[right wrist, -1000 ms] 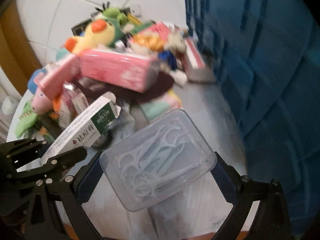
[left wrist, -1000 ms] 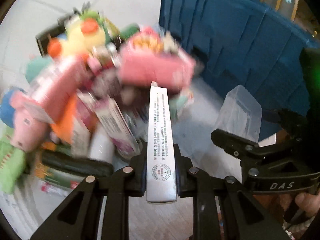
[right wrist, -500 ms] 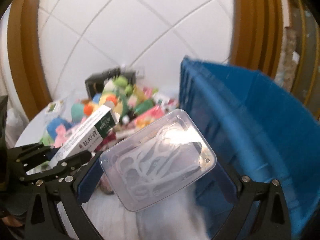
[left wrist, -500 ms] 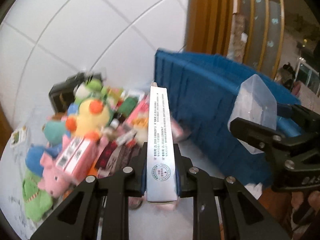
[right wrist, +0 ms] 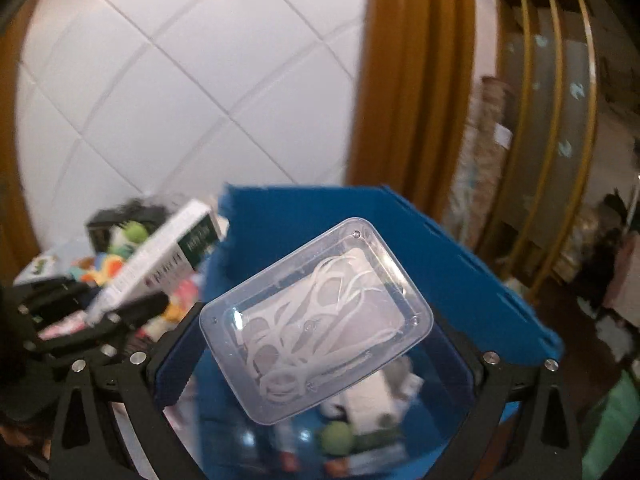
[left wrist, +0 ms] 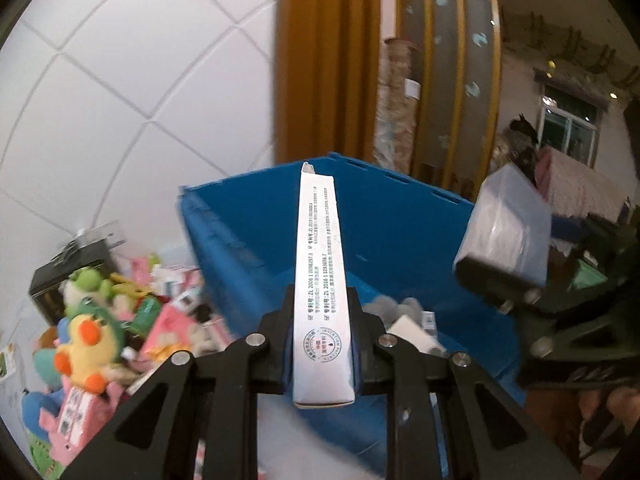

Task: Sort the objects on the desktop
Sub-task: 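Carry the tube box and floss case over the blue crate and open both grippers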

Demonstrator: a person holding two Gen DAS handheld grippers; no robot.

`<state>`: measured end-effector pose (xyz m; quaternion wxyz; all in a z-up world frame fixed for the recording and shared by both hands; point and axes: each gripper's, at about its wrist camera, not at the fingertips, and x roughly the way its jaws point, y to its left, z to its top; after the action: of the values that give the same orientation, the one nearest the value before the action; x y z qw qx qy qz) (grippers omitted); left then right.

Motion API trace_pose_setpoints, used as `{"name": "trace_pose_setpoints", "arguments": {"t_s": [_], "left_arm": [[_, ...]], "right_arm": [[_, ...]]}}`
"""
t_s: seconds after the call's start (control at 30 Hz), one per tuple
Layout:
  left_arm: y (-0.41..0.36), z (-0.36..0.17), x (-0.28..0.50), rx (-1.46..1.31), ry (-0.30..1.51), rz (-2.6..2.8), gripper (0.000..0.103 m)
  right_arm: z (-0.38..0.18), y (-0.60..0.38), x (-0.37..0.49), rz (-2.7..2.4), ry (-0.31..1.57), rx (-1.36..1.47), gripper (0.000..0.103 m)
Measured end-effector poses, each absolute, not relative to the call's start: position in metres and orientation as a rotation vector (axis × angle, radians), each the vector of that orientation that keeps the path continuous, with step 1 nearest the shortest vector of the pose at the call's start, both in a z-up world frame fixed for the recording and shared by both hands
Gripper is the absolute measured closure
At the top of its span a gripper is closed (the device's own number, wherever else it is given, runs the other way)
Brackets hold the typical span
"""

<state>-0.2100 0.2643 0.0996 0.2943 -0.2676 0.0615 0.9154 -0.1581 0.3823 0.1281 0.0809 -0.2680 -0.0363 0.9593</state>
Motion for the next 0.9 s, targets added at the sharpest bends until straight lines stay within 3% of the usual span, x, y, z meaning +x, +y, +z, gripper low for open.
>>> {"name": "trace_pose_setpoints", "arguments": {"t_s": [0.2, 0.43, 0.9], "left_arm": [[0.332, 0.086, -0.229, -0.901, 0.283, 2.355, 0.083], [0.361, 0.070, -0.237, -1.048, 0.342, 2.321, 0.083], [0.386, 0.058, -0.236, -1.118, 0.451, 2.317, 0.082]], "right_arm": [[0.094, 0.457, -0.181, 2.790, -0.116, -1.018, 0.002], [0.056, 0.494, -0.195, 2.790, -0.190, -1.196, 0.002], [0.039, 0.516, -0.211, 2.781, -0.268, -1.256, 0.002]]}}
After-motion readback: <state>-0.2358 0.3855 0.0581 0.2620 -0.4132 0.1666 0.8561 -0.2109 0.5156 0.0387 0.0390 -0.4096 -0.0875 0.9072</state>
